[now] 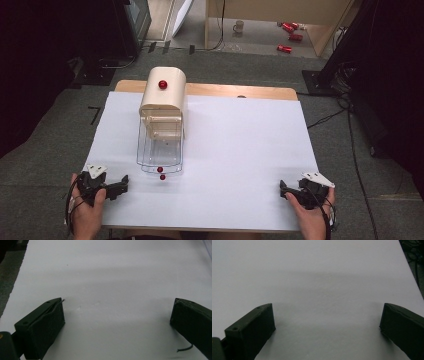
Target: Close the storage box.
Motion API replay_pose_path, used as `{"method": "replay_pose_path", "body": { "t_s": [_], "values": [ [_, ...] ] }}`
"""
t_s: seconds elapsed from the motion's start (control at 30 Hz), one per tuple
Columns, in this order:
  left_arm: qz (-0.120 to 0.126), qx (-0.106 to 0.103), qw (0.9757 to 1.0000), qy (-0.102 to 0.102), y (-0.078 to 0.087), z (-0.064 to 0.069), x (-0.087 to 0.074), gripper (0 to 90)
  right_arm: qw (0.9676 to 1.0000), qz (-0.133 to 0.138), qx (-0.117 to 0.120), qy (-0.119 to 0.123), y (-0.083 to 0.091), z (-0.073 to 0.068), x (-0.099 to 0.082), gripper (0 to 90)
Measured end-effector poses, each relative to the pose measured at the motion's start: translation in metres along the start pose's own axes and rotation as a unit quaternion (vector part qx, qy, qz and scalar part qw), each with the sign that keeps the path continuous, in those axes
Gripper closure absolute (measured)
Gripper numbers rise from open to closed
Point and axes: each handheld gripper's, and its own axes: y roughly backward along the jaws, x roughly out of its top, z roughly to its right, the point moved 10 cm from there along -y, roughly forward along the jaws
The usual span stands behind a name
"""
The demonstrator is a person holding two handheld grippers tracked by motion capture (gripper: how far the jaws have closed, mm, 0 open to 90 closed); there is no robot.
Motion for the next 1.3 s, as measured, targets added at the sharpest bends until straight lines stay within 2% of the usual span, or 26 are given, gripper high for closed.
{"method": "replay_pose_path", "body": {
  "t_s": [0.1, 0.27, 0.53, 0.57, 0.6, 0.77, 0.83, 0.87, 1.0, 1.03, 1.1, 1.3],
  "values": [
    [0.000, 0.000, 1.0000, 0.000, 0.000, 0.000, 0.000, 0.0, 0.9998, 0.003, 0.014, -0.011, 0.003, -0.006, 0.002, 0.0],
    [-0.001, 0.000, 1.0000, 0.000, 0.000, 0.000, 0.000, 0.0, 0.9999, 0.012, 0.007, -0.004, 0.010, -0.012, 0.007, 0.0],
    [-0.001, 0.000, 1.0000, -0.001, 0.000, 0.000, 0.000, 0.0, 0.9996, 0.017, 0.016, 0.013, 0.020, -0.038, 0.022, 0.0],
    [-0.001, 0.000, 1.0000, -0.001, 0.000, 0.000, 0.000, 0.0, 0.9996, 0.017, 0.016, 0.013, 0.020, -0.038, 0.022, 0.0],
    [-0.001, 0.000, 1.0000, 0.000, 0.000, 0.000, 0.000, 0.0, 0.9995, 0.019, 0.020, 0.017, 0.020, -0.046, 0.025, 0.0],
    [-0.001, 0.000, 1.0000, -0.001, 0.000, 0.000, 0.000, 0.0, 0.9989, 0.020, 0.029, 0.032, 0.021, -0.067, 0.033, 0.0],
    [-0.001, 0.000, 1.0000, -0.001, 0.000, 0.000, 0.000, 0.0, 0.9987, 0.020, 0.030, 0.035, 0.020, -0.071, 0.034, 0.0],
    [-0.001, 0.000, 1.0000, -0.001, 0.000, 0.000, 0.000, 0.0, 0.9984, 0.020, 0.034, 0.039, 0.020, -0.079, 0.036, 0.0],
    [-0.001, 0.000, 1.0000, -0.001, 0.000, 0.000, 0.000, 0.0, 0.9978, 0.020, 0.042, 0.048, 0.018, -0.094, 0.040, 0.0],
    [-0.001, 0.000, 1.0000, -0.001, 0.000, 0.000, 0.000, 0.0, 0.9978, 0.020, 0.042, 0.048, 0.018, -0.094, 0.040, 0.0],
    [-0.001, 0.000, 1.0000, -0.001, 0.000, 0.000, 0.000, 0.0, 0.9972, 0.019, 0.048, 0.054, 0.018, -0.104, 0.042, 0.0],
    [-0.001, 0.000, 1.0000, -0.001, 0.000, 0.000, 0.000, 0.0, 0.9961, 0.022, 0.058, 0.062, 0.017, -0.120, 0.047, 0.0]
  ]
}}
